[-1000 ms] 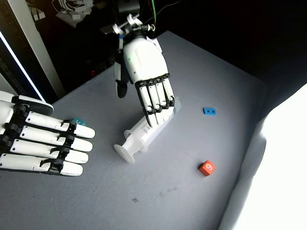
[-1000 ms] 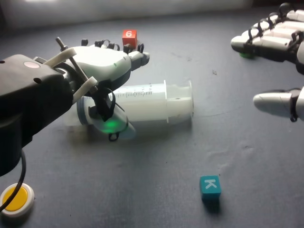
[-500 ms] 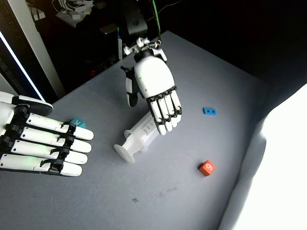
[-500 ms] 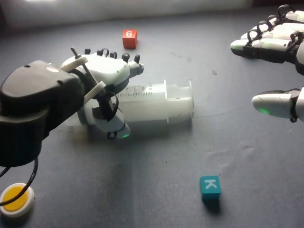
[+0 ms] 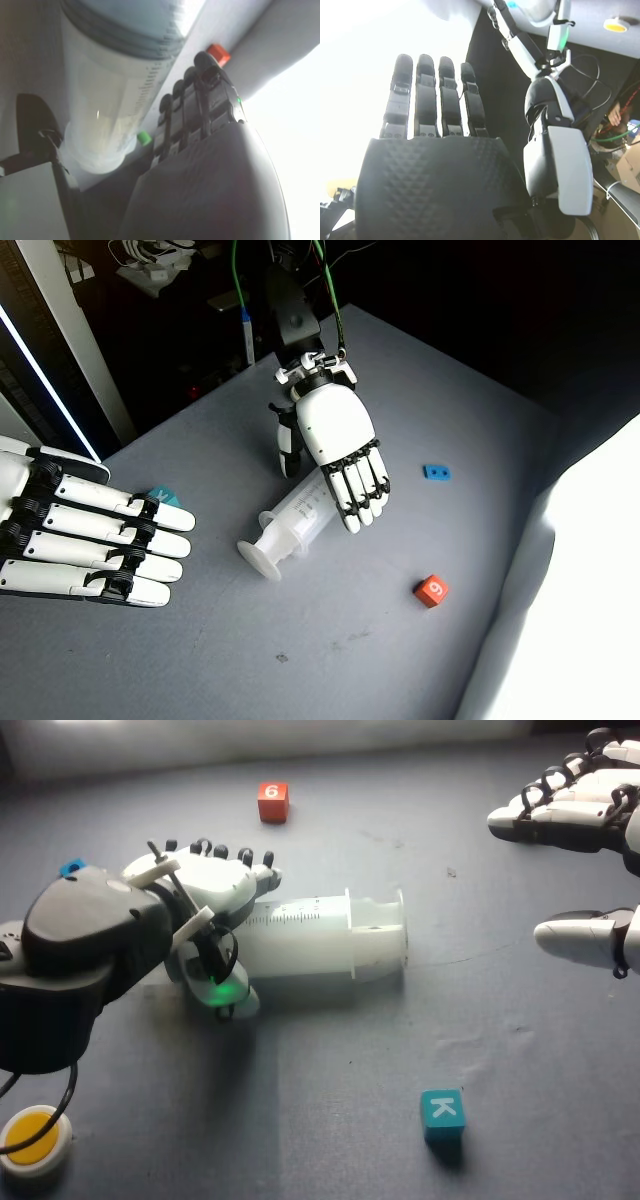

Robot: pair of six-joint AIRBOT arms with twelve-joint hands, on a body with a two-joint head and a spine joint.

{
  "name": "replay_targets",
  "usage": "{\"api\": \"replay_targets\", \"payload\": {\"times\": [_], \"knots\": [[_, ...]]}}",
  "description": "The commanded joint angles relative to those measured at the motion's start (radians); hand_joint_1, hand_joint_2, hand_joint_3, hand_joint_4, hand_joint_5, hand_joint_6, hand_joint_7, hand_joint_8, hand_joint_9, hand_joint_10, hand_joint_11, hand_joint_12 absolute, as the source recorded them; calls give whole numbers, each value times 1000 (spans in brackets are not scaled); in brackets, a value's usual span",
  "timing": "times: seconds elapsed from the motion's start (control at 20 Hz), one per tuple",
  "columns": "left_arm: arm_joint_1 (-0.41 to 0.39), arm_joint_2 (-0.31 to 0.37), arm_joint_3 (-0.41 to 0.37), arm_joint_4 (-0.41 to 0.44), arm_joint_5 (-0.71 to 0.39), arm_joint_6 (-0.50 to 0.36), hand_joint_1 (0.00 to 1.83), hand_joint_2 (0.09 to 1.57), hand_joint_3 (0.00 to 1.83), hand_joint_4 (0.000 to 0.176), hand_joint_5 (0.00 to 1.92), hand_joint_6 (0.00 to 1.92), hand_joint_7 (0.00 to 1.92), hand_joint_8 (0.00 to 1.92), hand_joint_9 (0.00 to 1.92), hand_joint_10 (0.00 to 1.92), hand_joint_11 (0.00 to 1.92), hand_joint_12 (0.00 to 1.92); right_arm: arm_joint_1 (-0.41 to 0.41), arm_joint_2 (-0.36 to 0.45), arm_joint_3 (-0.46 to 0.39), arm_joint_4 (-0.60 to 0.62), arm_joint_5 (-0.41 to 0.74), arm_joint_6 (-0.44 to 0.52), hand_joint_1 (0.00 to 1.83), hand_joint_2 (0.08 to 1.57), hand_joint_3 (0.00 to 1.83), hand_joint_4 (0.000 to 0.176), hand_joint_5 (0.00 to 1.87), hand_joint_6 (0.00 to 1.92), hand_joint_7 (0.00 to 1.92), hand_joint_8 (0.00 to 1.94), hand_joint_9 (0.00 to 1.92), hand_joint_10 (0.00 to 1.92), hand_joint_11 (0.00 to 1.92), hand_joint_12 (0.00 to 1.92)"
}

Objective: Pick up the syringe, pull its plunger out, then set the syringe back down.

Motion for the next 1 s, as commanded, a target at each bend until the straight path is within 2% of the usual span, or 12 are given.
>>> {"api": "replay_targets", "payload": {"times": [0.0, 0.15, 0.2, 0.35, 0.5, 0.55, 0.6, 0.65, 0.7, 0.75, 0.9, 0.95], "knots": [[0, -7, 4, 53, -37, -11, 1069, 890, 0, 0, 131, 13, 176, 13, 221, 23, 0, 710, 9, 5, 1, -4, 121, 6, 281, 1249, 0, 0, 289, 4, 294, 2, 271, 4, 0, 616], [13, -15, 10, 58, -37, -19, 1035, 924, 5, 0, 253, 17, 327, 16, 370, 34, 0, 957, 9, 5, 0, -4, 121, 6, 285, 1250, 1, 0, 299, 2, 312, 2, 284, 3, 0, 642], [18, -18, 11, 58, -38, -20, 1035, 924, 5, 0, 253, 17, 327, 16, 370, 34, 0, 957, 9, 5, 0, -4, 121, 6, 285, 1250, 1, 0, 299, 2, 312, 2, 284, 3, 0, 642], [32, -26, 11, 60, -41, -34, 964, 1081, 5, 0, 449, 14, 593, 19, 622, 51, 106, 1089, 8, 4, 0, -4, 121, 6, 293, 1248, 0, 0, 320, 7, 332, 5, 307, 7, 0, 678], [42, -34, 9, 70, -49, -53, 1024, 1165, 2, 0, 717, 35, 858, 38, 875, 87, 421, 998, 8, 4, 0, -4, 121, 6, 288, 1248, 0, 0, 333, 6, 357, 8, 333, 11, 0, 742], [43, -34, 7, 70, -49, -54, 1090, 1201, 0, 0, 795, 976, 980, 47, 985, 116, 499, 1063, 8, 4, 0, -4, 121, 6, 293, 1244, 0, 0, 349, 8, 368, 8, 346, 12, 0, 772], [43, -34, 6, 70, -51, -54, 1182, 1177, 0, 0, 784, 1144, 975, 889, 1076, 167, 576, 1224, 8, 4, 0, -4, 121, 6, 287, 1250, 1, 0, 337, 2, 358, 2, 338, 6, 0, 763], [43, -35, 4, 70, -53, -55, 1192, 1184, 0, 0, 788, 1157, 924, 1158, 1056, 346, 609, 1296, 8, 4, 0, -4, 121, 6, 292, 1250, 1, 0, 331, 0, 354, 0, 334, 4, 0, 759], [43, -35, 3, 70, -54, -55, 1192, 1184, 0, 0, 788, 1157, 924, 1158, 1056, 346, 609, 1296, 8, 4, 0, -4, 121, 6, 292, 1250, 1, 0, 331, 0, 354, 0, 334, 4, 0, 759], [42, -35, 3, 70, -54, -56, 1202, 1195, 1, 0, 793, 1122, 886, 1322, 891, 927, 669, 1389, 11, 4, 0, -4, 121, 6, 285, 1249, 0, 0, 333, 1, 358, 1, 341, 4, 0, 768], [38, -34, -2, 70, -54, -59, 1209, 1200, 1, 0, 819, 1067, 849, 1436, 784, 1310, 650, 1570, 27, 4, 0, -4, 117, 6, 270, 1255, 0, 0, 321, 3, 342, 3, 322, 5, 0, 716], [34, -33, -5, 68, -54, -59, 1206, 1200, 1, 0, 818, 1075, 851, 1425, 771, 1336, 636, 1574, 38, -1, 0, -2, 117, 9, 286, 1248, 0, 0, 330, 5, 349, 4, 325, 5, 0, 738]]}}
